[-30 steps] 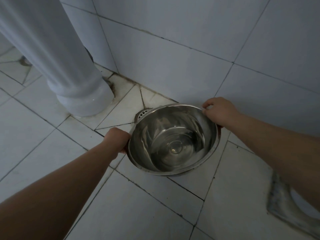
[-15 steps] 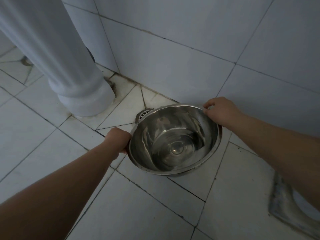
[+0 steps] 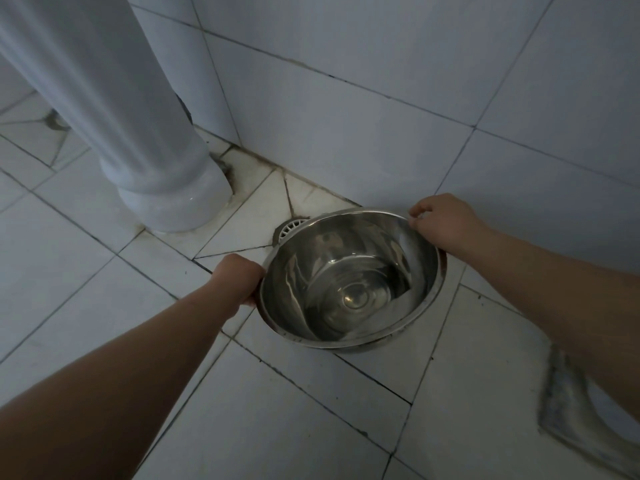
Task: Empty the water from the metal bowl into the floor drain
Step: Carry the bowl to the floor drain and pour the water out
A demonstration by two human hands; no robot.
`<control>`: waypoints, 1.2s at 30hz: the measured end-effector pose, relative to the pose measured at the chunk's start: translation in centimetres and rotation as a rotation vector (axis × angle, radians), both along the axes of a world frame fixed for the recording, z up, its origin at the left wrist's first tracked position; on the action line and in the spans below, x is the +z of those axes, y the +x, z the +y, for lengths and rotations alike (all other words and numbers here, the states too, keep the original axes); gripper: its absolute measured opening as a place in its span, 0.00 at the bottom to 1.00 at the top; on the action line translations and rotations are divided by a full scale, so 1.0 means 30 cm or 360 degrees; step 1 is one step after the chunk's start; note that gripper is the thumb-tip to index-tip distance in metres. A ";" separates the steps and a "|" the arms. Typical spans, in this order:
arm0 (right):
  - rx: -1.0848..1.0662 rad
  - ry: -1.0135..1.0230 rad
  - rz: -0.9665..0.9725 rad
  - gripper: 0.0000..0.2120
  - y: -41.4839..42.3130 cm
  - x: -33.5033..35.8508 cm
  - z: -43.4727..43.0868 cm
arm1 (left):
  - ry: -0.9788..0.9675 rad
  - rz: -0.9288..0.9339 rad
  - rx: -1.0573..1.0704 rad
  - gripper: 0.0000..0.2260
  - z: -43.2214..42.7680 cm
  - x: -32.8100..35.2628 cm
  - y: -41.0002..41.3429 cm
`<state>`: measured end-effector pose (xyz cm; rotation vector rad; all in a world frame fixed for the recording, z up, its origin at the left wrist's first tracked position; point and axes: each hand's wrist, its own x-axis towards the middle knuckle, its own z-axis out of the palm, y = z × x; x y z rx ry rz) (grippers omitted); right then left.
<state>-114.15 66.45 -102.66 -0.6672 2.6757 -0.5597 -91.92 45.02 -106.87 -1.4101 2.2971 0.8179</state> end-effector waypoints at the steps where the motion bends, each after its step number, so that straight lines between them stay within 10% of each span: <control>1: -0.0001 -0.0003 -0.0002 0.12 0.001 0.001 0.000 | -0.0030 -0.0079 -0.0055 0.11 -0.003 -0.001 0.000; 20: -0.0026 0.0004 -0.0003 0.12 0.008 0.022 -0.006 | -0.0501 -0.0700 -0.1163 0.07 -0.016 -0.001 -0.019; 36: -0.0002 0.0045 -0.0014 0.13 0.011 0.041 -0.014 | -0.0392 -0.0474 -0.0749 0.07 -0.015 -0.019 -0.006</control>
